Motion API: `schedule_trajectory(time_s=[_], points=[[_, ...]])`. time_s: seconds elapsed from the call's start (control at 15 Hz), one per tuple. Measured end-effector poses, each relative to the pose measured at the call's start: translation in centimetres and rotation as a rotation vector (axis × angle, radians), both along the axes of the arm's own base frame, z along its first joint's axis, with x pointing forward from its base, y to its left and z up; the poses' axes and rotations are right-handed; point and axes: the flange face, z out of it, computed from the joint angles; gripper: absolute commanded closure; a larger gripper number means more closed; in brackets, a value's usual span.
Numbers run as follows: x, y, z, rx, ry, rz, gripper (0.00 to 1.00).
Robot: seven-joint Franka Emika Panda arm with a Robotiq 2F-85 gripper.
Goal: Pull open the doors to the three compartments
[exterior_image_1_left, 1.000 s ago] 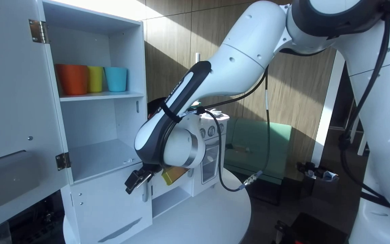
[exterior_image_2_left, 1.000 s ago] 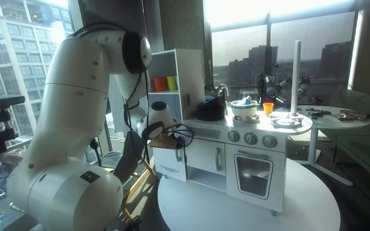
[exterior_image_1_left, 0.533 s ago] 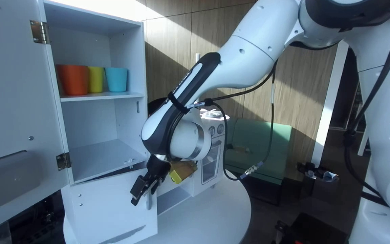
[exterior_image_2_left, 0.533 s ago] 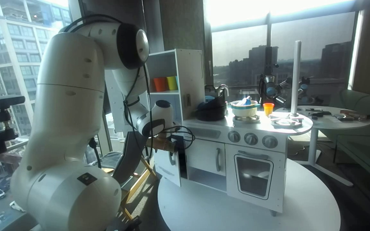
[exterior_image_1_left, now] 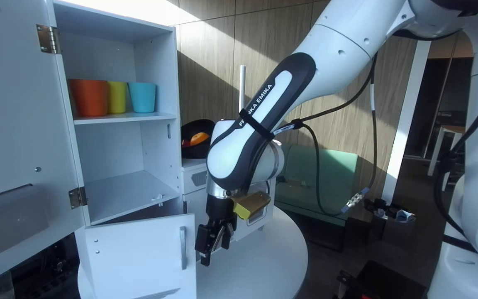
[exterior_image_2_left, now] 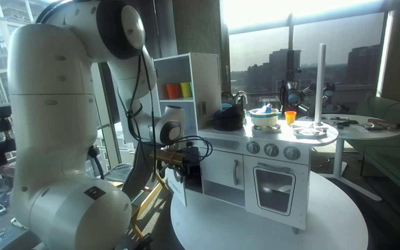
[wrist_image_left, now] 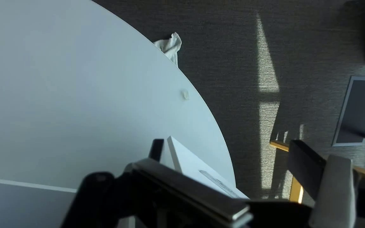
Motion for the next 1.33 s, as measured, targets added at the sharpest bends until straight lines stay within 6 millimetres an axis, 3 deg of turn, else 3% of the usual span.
schedule_trajectory(time_s=[0.33, 0.53, 0.67, 0.93, 1.13, 1.33], points=[[1.3, -4.7, 3.8, -0.154, -0.073, -0.199, 0.00], [3.2, -7.9, 5.1, -0.193, -0.138, -0.345, 0.00], [4.5, -8.9, 5.6, -0.186, -0.177, -0.426, 0.00], [6.5, -7.0, 5.1, -0.154, -0.218, -0.463, 0.00], [6.7, -3.4, 3.6, -0.124, -0.190, -0.422, 0.00], [5.2, 1.2, 2.4, -0.086, -0.147, -0.345, 0.00]])
